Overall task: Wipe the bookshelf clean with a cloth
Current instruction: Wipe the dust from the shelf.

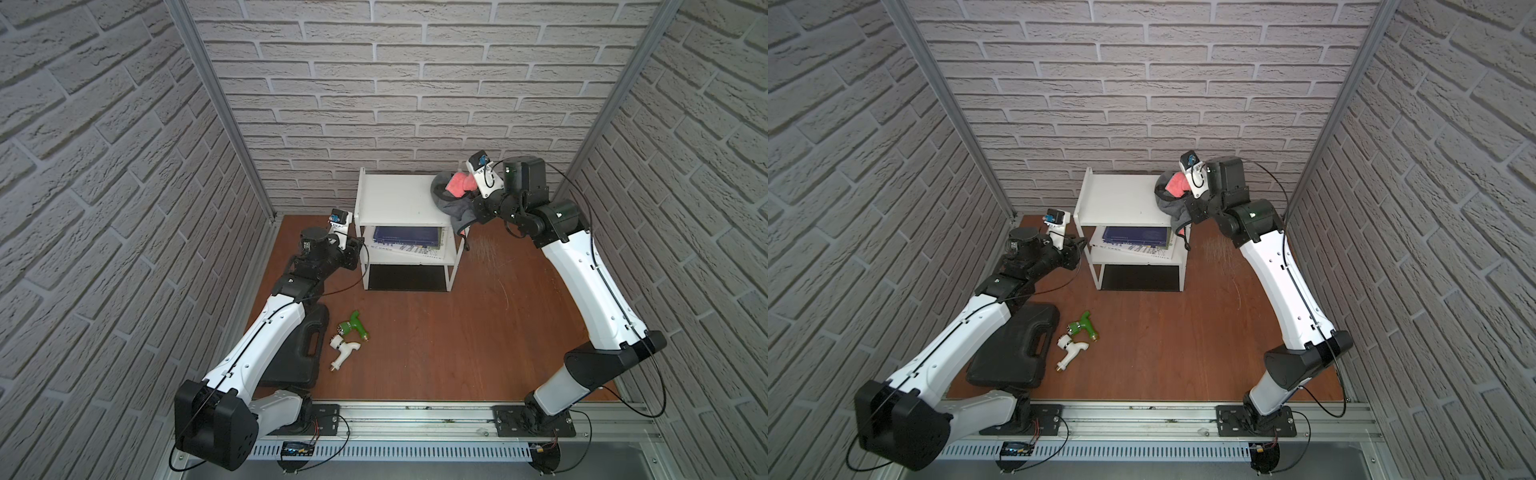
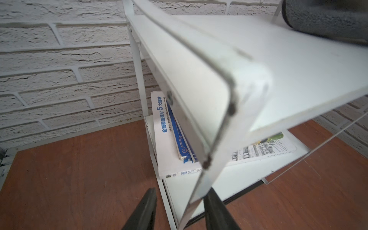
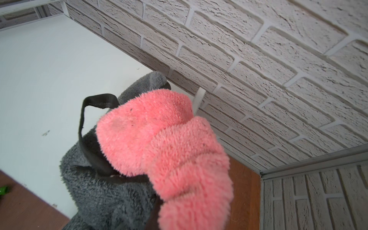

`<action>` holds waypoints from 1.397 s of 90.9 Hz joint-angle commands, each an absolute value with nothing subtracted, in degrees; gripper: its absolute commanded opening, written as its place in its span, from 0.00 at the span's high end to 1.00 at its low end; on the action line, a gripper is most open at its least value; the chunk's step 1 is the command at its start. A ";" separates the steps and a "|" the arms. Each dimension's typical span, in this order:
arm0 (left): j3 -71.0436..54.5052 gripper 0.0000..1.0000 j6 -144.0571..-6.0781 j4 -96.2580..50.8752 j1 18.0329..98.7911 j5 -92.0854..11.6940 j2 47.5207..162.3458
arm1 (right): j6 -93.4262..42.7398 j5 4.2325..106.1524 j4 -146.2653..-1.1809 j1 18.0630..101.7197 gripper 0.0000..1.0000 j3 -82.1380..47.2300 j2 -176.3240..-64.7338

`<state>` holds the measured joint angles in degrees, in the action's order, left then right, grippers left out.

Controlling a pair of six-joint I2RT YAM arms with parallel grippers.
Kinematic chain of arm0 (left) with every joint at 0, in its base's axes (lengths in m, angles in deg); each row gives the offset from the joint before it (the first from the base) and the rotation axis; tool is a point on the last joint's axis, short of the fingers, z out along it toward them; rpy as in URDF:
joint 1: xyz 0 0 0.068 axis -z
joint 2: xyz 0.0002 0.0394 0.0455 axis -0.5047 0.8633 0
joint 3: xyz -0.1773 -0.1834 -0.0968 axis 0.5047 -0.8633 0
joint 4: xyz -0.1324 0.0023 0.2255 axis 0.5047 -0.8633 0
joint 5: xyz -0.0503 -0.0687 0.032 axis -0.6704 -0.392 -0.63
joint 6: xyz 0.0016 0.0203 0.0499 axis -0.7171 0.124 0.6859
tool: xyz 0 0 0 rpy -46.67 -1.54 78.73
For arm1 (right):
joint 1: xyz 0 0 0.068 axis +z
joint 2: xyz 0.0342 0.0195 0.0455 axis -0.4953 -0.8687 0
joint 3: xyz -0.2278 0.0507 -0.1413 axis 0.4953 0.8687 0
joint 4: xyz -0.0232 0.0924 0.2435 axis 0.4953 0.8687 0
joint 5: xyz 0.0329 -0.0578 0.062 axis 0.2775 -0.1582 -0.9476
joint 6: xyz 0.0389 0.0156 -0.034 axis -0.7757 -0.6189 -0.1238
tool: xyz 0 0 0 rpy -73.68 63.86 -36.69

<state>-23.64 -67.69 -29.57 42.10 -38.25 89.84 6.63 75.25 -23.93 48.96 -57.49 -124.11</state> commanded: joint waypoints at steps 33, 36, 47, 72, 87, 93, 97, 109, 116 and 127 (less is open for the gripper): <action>-20.32 0.71 -64.06 -23.48 41.56 -41.23 93.44 | 3.50 72.42 -25.78 47.62 0.97 -43.17 -115.17; -20.34 0.73 -63.85 -23.52 41.56 -41.38 93.70 | 3.10 71.71 -26.15 47.62 0.97 -42.56 -114.57; -21.24 0.82 -63.37 -22.99 41.53 -41.57 93.56 | 1.66 70.34 -27.93 47.62 0.97 -39.41 -110.89; -22.79 1.00 -62.75 -21.88 40.84 -40.72 93.30 | -3.24 69.18 -36.77 47.05 0.97 -21.67 -105.21; -22.66 1.00 -62.10 -22.28 40.49 -42.02 93.83 | -5.01 65.94 -41.72 46.97 0.98 -18.55 -106.19; -22.73 1.00 -61.98 -22.27 40.37 -42.03 93.90 | -4.37 65.87 -41.93 46.92 0.97 -20.40 -107.46; -22.89 1.00 -61.90 -22.08 40.33 -42.11 93.70 | -4.30 65.53 -42.00 46.89 0.97 -22.29 -107.81; -23.14 1.00 -61.56 -21.80 40.05 -42.13 93.09 | -5.04 61.57 -43.41 46.83 0.97 -28.62 -105.83; -23.23 1.00 -61.48 -21.70 39.77 -41.97 92.89 | -6.63 58.87 -44.14 46.82 0.97 -31.20 -104.69; -23.34 1.00 -61.66 -21.52 39.78 -41.94 92.88 | -7.83 58.65 -47.42 46.83 0.97 -32.05 -104.86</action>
<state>-22.57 -62.49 -25.29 40.84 -43.98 93.77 -5.63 63.33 -38.82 46.27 -29.60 -106.95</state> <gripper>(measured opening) 0.144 0.138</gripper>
